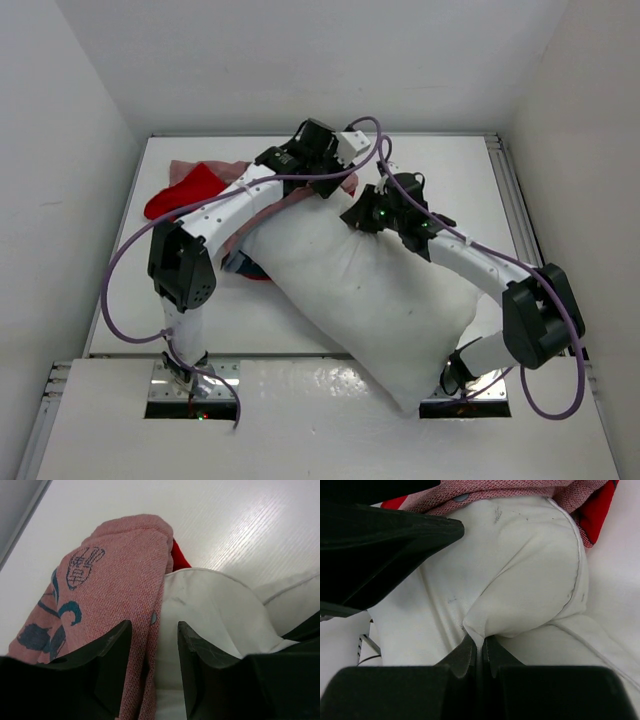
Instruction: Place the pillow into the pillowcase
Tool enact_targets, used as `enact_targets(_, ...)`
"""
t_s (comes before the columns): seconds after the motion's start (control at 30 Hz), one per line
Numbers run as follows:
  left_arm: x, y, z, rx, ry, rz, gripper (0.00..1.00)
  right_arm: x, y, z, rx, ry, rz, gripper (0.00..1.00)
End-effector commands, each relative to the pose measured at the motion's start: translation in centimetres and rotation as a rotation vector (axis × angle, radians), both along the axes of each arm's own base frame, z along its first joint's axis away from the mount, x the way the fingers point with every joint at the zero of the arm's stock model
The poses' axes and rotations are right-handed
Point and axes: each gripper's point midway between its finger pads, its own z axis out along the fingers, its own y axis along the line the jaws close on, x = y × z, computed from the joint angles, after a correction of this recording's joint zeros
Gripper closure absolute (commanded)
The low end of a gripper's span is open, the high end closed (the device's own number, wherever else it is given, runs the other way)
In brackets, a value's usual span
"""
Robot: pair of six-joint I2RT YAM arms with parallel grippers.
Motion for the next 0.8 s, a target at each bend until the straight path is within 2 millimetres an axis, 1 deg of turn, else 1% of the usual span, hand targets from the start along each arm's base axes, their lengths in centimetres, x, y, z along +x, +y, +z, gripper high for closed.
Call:
enact_targets(0.0,0.2,1.2,2.0,0.005,-0.051,0.033,0.6,-0.4,1.7,4.7,0.082,-0.108,0.055,1.0)
enact_targets(0.07,0.4,2.5,0.7,0.048,-0.04,0.073,0.6,-0.6,1.8,4.9,0.082,-0.114,0.051,1.0)
enact_targets(0.13,0.7,3.3,0.3,0.058,-0.047,0.101,0.61,-0.7,1.8,4.7,0.076,-0.113,0.049,1.0)
enact_targets(0.17,0.7,3.6,0.2,0.062,-0.047,0.108,0.64,-0.7,1.8,4.7,0.075,-0.111,0.049,1.0)
enact_targets(0.2,0.7,3.5,0.3,0.057,-0.049,0.108,0.75,-0.8,1.8,4.7,0.073,-0.11,0.051,1.0)
enact_targets(0.23,0.7,3.5,0.7,0.048,-0.052,0.113,0.82,-0.9,1.8,4.6,0.066,-0.105,0.051,1.0)
enact_targets(0.27,0.6,3.3,1.7,0.028,-0.065,0.113,0.88,-1.0,1.8,4.5,0.063,-0.107,0.049,1.0)
enact_targets(0.3,0.4,3.0,2.4,0.005,-0.067,0.103,1.0,-1.1,1.9,4.4,0.061,-0.106,0.047,1.0)
enact_targets(0.37,-0.5,2.5,4.0,-0.026,-0.071,0.085,1.0,-1.0,1.8,4.1,0.068,-0.099,0.031,1.0)
enact_targets(0.4,-0.8,2.0,5.2,-0.048,-0.086,0.067,1.0,-0.8,1.9,4.2,0.091,-0.087,0.017,1.0)
enact_targets(0.43,-1.4,1.6,6.0,-0.07,-0.082,0.04,1.0,-0.4,2.1,4.7,0.114,-0.098,0.015,1.0)
enact_targets(0.47,-2.1,1.2,7.2,-0.088,-0.101,0.022,1.0,0.0,2.3,5.5,0.136,-0.102,0.02,1.0)
enact_targets(0.5,-2.4,0.9,8.1,-0.097,-0.115,0.009,1.0,0.5,2.5,5.5,0.147,-0.088,0.013,1.0)
enact_targets(0.53,-2.9,0.6,8.7,-0.097,-0.124,-0.006,1.0,1.0,2.5,5.9,0.152,-0.093,0.007,1.0)
enact_targets(0.57,-3.5,0.2,9.5,-0.1,-0.126,-0.02,1.0,2.1,2.4,6.7,0.164,-0.104,-0.018,1.0)
enact_targets(0.6,-3.4,0.2,9.9,-0.105,-0.133,-0.02,1.0,2.5,2.4,7.1,0.168,-0.109,-0.03,1.0)
enact_targets(0.63,-4.0,-0.1,9.8,-0.103,-0.123,-0.033,1.0,3.4,1.8,7.5,0.173,-0.116,-0.059,1.0)
enact_targets(0.67,-4.4,-0.4,9.9,-0.109,-0.118,-0.047,1.0,4.3,1.5,8.3,0.188,-0.126,-0.099,1.0)
enact_targets(0.73,-5.4,-1.1,9.9,-0.112,-0.11,-0.084,1.0,5.9,0.3,8.1,0.185,-0.116,-0.163,1.0)
enact_targets(0.77,-5.6,-1.3,9.8,-0.108,-0.11,-0.096,1.0,6.6,0.0,8.9,0.194,-0.124,-0.185,1.0)
